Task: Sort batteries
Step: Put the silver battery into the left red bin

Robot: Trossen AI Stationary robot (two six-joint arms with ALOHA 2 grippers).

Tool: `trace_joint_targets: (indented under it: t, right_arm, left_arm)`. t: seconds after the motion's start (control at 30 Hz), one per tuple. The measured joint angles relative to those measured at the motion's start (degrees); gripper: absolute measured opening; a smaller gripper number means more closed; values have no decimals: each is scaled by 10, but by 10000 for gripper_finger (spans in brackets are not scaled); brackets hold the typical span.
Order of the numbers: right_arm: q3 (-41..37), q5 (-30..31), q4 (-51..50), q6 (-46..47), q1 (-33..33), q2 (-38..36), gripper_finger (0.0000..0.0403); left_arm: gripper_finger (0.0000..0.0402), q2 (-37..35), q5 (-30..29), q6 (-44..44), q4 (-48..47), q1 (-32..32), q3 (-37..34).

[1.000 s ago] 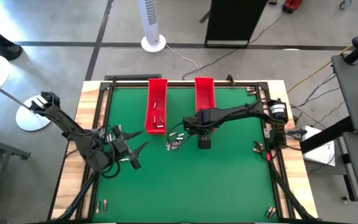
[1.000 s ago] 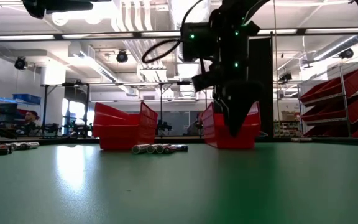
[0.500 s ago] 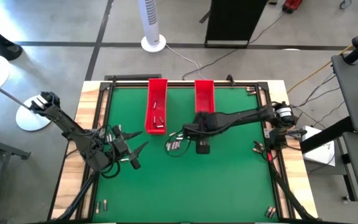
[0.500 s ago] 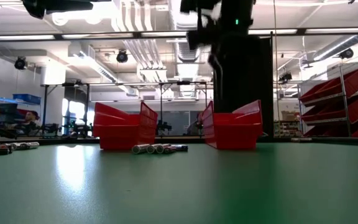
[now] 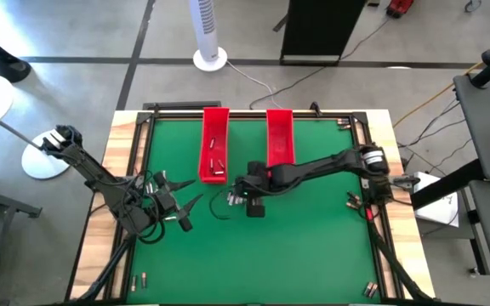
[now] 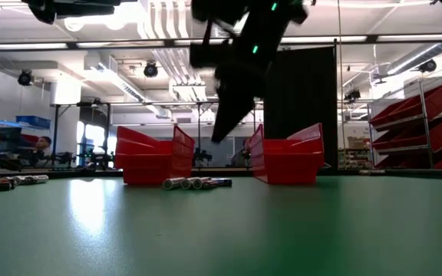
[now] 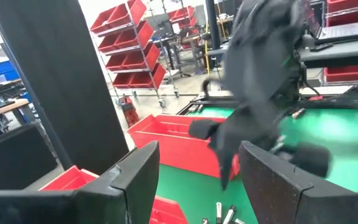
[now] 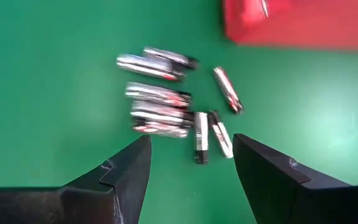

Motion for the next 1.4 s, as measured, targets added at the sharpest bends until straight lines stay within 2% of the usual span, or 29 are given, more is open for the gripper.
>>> trace_joint_targets:
  t: [0.13,0.3,0.53,1.0,1.4]
  right_arm:
    - [32,-27,-42,-3,-23,50,218]
    - [111,-46,-140,-25,-39,104,201]
    - [163,-90,-175,-45,-41,139,168]
    - [149,-92,-168,-48,-51,145,102]
    - [139,-92,-156,-45,-51,143,20]
  left_arm:
    - [199,0,0,0,0,0,0]
    - [199,0,0,0,0,0,0]
    - [199,0,1,-4,-16,0,0]
    - [199,0,1,-4,-18,0,0]
    - [199,0,1,-7,-16,0,1]
